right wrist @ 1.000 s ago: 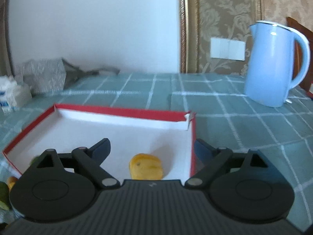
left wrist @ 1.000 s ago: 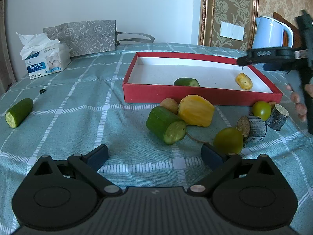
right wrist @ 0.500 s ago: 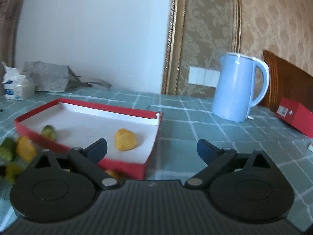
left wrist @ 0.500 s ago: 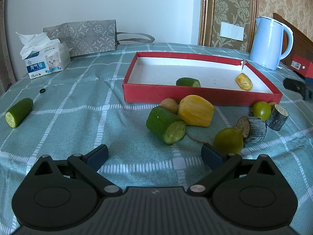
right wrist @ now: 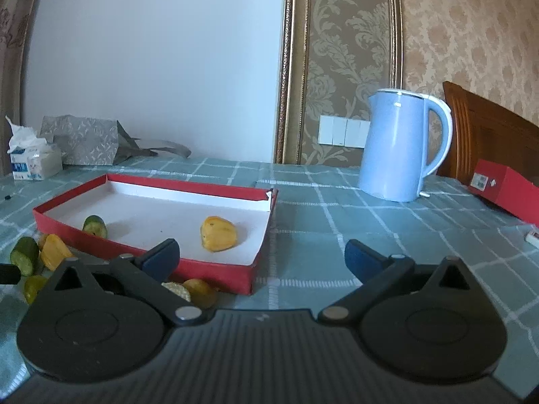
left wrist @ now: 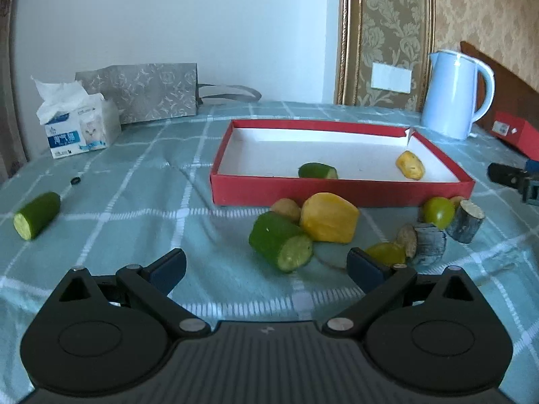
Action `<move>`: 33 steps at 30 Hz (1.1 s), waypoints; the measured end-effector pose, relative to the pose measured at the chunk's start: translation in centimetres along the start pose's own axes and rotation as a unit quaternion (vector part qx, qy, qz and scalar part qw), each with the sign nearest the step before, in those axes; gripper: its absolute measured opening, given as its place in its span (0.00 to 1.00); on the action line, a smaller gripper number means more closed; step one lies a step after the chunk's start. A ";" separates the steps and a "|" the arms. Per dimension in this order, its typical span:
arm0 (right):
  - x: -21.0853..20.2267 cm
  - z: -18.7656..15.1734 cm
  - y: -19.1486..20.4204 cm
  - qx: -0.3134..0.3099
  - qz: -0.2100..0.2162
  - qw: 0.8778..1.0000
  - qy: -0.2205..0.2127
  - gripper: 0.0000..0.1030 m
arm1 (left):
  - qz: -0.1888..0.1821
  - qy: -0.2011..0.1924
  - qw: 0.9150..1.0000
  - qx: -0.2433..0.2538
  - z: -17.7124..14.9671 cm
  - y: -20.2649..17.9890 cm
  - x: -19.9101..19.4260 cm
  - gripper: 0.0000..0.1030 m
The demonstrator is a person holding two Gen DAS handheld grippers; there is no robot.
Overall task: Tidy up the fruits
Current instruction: 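Move both open tools back toward the fruit pile, then grasp a large cucumber chunk with the left tool while the right tool grasps the dark cut piece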
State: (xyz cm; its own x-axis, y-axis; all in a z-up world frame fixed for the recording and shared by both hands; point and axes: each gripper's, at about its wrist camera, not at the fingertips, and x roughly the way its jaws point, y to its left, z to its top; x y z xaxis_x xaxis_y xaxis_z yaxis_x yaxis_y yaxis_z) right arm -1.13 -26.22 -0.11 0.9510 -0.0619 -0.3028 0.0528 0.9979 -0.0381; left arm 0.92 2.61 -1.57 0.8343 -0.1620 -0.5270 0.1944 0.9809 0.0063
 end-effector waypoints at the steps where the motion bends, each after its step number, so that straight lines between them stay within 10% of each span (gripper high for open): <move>1: 0.0 0.0 -0.1 0.004 0.001 1.000 -0.001 1.00 | 0.009 0.002 1.000 0.002 0.2 -0.2 0.2 0.99; 10: 0.3 0.0 -0.2 0.008 0.004 1.000 0.009 1.00 | 0.016 0.038 0.999 0.008 1.8 -0.6 2.7 0.98; 24: 0.8 0.0 -0.6 0.022 0.011 0.999 0.031 1.00 | -0.024 0.033 0.998 0.045 1.6 -0.6 3.5 0.47; 33: 0.7 0.0 -0.6 0.024 0.014 0.999 0.027 1.00 | -0.041 0.032 0.998 0.019 1.7 0.2 3.4 0.45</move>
State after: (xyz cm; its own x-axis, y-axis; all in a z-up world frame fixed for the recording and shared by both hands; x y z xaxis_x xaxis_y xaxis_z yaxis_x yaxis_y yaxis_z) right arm -0.47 -26.85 -0.35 0.9346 -0.0339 -0.3541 0.0423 0.9990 0.0159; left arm 4.62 2.06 -1.90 0.7798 -0.2338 -0.5807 0.2816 0.9595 -0.0081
